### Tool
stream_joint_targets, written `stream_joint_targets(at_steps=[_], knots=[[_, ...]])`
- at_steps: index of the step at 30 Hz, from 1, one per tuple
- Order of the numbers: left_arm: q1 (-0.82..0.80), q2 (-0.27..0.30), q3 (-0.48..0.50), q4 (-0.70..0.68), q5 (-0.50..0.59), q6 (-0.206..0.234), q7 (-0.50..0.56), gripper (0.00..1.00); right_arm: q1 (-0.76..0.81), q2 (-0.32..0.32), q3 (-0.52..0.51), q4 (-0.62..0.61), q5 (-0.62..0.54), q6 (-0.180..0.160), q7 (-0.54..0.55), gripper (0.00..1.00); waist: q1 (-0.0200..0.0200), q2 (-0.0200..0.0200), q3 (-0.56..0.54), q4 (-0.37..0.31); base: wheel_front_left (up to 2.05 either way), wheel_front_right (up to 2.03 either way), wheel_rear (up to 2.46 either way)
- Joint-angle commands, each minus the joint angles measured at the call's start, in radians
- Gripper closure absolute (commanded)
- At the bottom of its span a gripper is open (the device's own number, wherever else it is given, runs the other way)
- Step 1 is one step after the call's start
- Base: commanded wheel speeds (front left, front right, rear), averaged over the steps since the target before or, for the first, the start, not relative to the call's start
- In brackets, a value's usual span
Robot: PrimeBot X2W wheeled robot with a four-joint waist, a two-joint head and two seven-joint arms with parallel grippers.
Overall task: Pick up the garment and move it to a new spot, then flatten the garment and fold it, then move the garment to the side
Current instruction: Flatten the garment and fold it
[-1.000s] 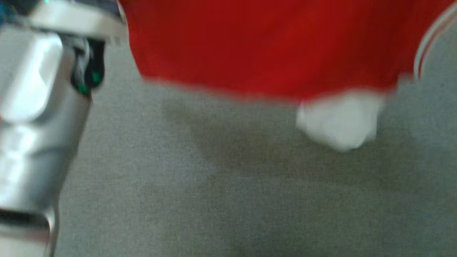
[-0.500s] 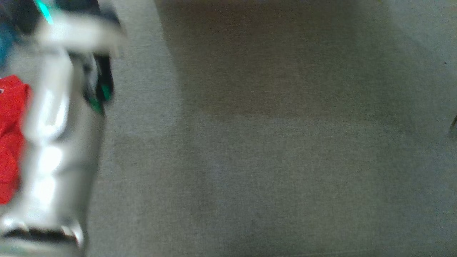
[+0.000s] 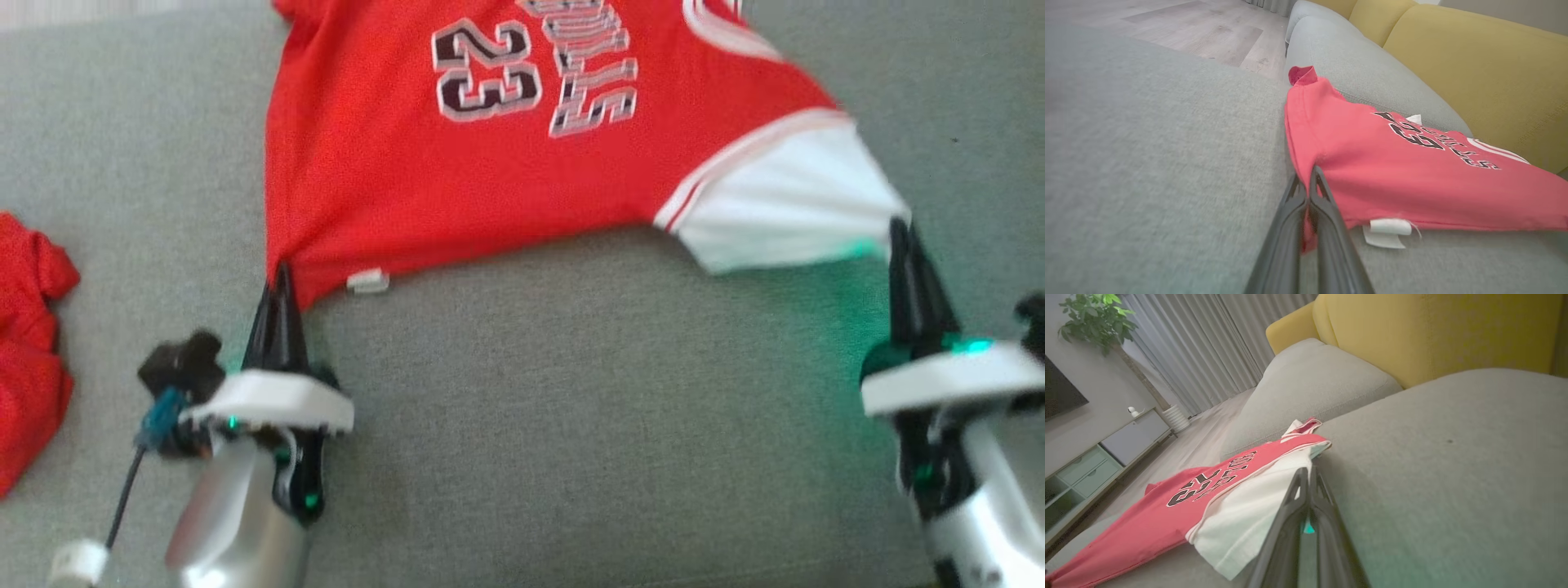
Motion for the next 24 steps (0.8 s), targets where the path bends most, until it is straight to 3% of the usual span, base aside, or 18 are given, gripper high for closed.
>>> stream_joint_targets(at_steps=[1, 15, 24], knots=[[0.028, 0.012, 0.047, -0.032, -0.006, -0.004, -0.005, 1.0, 0.036, 0.0, 0.007, -0.035, 0.02, -0.001, -0.006, 1.0, 0.0002, 0.0, -0.03, -0.009, 0.0, 0.0, 0.0], [0.317, 0.01, -0.012, -0.106, -0.126, -0.006, -0.005, 1.0, 0.294, 0.023, 0.008, -0.019, 0.048, -0.001, -0.006, 1.0, 0.0002, 0.0, -0.195, -0.025, 0.0, 0.0, 0.0], [0.382, 0.01, -0.039, -0.178, -0.143, -0.006, -0.005, 1.0, 0.382, 0.012, -0.016, -0.063, 0.04, -0.001, -0.006, 1.0, 0.0002, 0.0, -0.225, -0.012, 0.0, 0.0, 0.0]])
